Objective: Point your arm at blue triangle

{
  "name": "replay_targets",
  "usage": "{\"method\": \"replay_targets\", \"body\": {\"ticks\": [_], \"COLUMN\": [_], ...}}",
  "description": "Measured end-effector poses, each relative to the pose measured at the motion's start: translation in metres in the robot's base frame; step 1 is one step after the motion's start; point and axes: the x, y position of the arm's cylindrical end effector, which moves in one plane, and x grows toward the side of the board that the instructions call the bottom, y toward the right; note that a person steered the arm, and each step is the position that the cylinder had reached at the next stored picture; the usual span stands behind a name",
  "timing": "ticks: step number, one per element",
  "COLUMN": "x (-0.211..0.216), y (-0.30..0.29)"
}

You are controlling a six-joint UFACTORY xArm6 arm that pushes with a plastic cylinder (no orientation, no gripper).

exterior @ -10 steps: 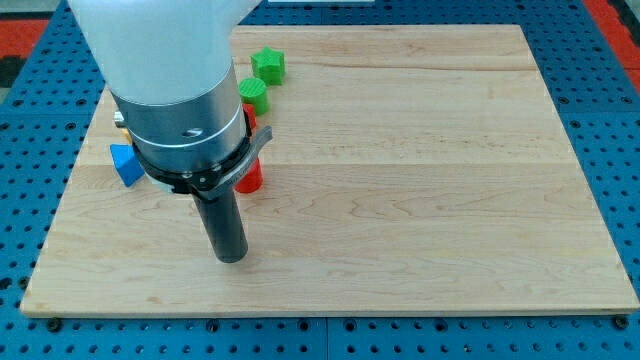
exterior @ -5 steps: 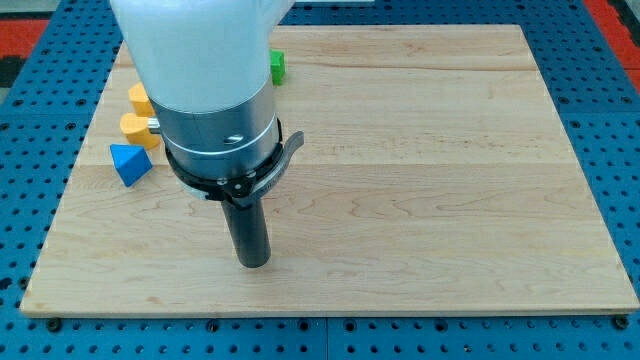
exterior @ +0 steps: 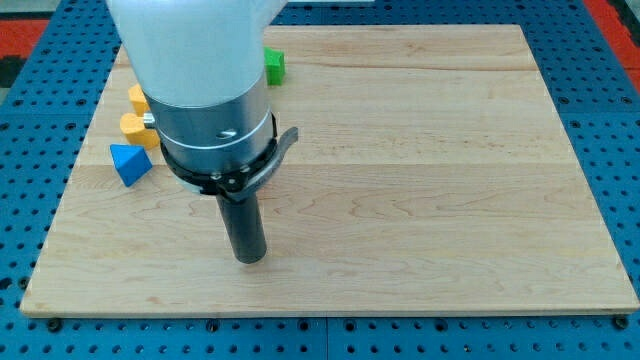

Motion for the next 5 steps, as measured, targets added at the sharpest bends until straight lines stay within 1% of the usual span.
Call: {"method": "replay_targets", "body": {"ticks": [1,2,3,4,5], "x": [0.0,-0.001,-0.026,-0.072,-0.086], "y": [-0.037,-0.12,-0.185,-0.174,-0.156]}}
